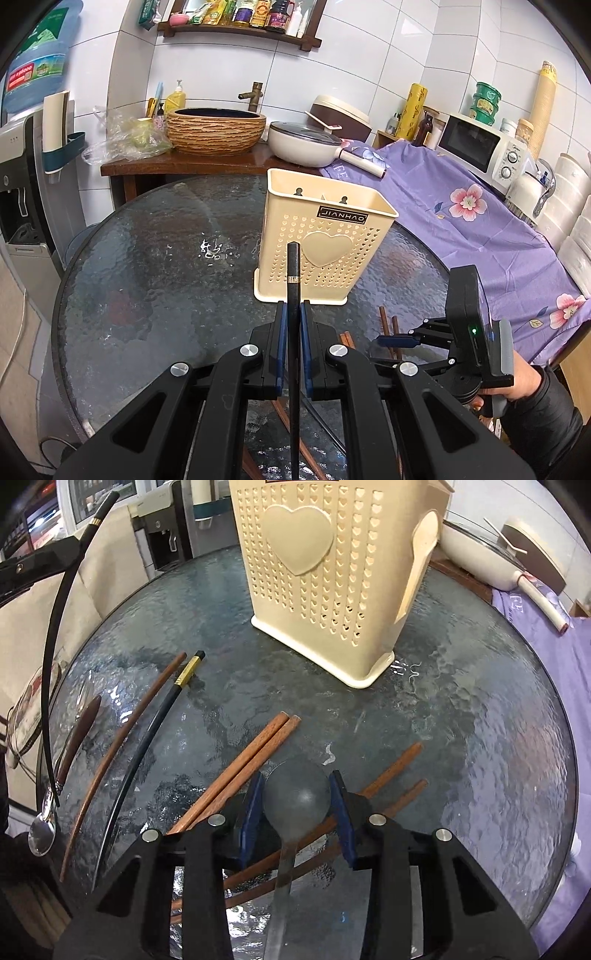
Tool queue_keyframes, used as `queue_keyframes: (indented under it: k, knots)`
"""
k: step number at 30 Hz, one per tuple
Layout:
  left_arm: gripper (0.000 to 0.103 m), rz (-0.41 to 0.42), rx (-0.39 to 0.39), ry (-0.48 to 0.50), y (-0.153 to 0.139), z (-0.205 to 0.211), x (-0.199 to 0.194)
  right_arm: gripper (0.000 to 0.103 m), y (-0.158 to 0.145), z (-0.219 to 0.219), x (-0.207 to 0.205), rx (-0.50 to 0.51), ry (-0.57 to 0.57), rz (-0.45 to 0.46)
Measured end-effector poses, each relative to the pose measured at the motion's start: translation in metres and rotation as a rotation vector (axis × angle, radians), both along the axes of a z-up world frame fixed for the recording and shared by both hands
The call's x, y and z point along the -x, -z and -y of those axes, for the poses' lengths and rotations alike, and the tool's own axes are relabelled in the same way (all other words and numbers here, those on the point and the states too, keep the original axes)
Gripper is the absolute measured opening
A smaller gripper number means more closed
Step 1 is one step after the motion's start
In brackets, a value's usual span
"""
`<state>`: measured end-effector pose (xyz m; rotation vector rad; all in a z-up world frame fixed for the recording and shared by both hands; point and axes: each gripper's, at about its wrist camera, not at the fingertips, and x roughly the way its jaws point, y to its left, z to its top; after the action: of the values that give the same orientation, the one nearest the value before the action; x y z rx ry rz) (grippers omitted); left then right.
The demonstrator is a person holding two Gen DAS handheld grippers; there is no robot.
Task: Organize utensils
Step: 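Carry the chopstick and spoon over the holder and lower both into it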
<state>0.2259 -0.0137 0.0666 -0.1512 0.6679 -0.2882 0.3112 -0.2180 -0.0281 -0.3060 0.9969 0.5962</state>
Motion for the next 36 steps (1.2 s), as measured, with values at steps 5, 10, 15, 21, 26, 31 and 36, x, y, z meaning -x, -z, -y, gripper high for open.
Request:
queue_keyframes:
  k: [5, 10, 15, 21, 26, 31, 36]
  knots:
    - [0.007, 0.008, 0.002, -0.001, -0.003, -0.001, 0.003, 0.037, -0.019, 0.002, 0.019, -0.065, 0.038, 0.054]
    - [0.007, 0.033, 0.008, -0.002, -0.012, -0.004, 0.008, 0.037, -0.056, 0.016, 0.039, -0.156, 0.092, 0.144]
    - [0.007, 0.057, 0.032, 0.013, -0.023, -0.011, 0.015, 0.037, -0.097, 0.025, 0.057, -0.244, 0.129, 0.226]
    - [0.007, 0.103, 0.042, 0.022, -0.038, -0.017, 0.024, 0.037, -0.128, 0.021, 0.068, -0.295, 0.139, 0.281]
    - [0.007, 0.125, 0.043, 0.046, -0.05, -0.015, 0.028, 0.037, -0.143, 0.015, 0.065, -0.322, 0.153, 0.291]
    - [0.007, 0.16, 0.041, 0.06, -0.067, -0.014, 0.028, 0.037, -0.159, 0.013, 0.059, -0.355, 0.189, 0.332]
    - [0.007, 0.228, 0.047, 0.058, -0.098, -0.013, 0.023, 0.037, -0.189, 0.011, 0.045, -0.386, 0.248, 0.413]
